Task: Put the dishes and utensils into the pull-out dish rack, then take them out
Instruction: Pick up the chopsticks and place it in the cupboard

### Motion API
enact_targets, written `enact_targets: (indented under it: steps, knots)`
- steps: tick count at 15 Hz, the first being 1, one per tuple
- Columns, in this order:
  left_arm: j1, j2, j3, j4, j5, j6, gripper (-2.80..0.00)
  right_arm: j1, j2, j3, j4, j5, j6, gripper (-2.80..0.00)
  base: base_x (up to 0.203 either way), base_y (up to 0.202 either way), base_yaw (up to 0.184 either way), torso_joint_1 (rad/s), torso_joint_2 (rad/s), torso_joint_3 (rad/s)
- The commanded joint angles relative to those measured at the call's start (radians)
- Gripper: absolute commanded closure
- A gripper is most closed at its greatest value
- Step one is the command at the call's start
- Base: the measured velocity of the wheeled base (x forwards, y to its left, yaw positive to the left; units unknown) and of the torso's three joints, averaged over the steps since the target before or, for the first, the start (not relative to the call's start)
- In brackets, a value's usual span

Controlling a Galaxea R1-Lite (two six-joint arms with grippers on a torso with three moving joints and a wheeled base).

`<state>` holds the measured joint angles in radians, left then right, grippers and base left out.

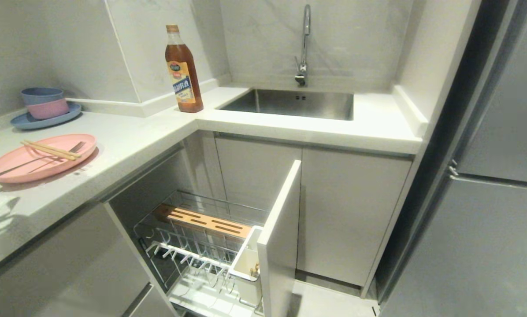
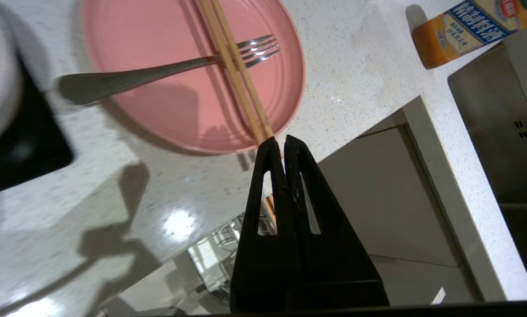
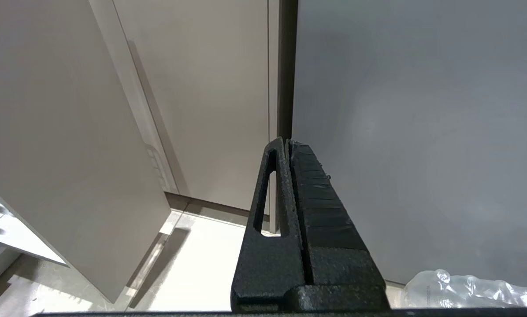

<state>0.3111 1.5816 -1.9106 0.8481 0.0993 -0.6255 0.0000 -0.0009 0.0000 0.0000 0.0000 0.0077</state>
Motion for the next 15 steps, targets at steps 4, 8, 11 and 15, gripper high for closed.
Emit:
enact_targets:
  steps: [4,8,11,15]
  knots:
    - [-0.009,0.170,-0.036,-0.022,0.007,-0.032,0.00,0.000,0.001,0.000,0.000,0.000,0.000,0.00,0.000,0.000,0.000,0.000,0.00,0.000]
    - [-0.006,0.204,-0.036,-0.041,0.023,-0.039,-2.80,0.000,0.001,0.000,0.000,0.000,0.000,0.00,0.000,0.000,0.000,0.000,0.00,0.000]
    - [-0.004,0.229,-0.036,-0.058,0.027,-0.035,-2.80,0.000,0.001,0.000,0.000,0.000,0.000,0.00,0.000,0.000,0.000,0.000,0.00,0.000]
    - [-0.004,0.264,-0.036,-0.072,0.046,-0.034,-2.80,0.000,0.001,0.000,0.000,0.000,0.000,0.00,0.000,0.000,0.000,0.000,0.00,0.000]
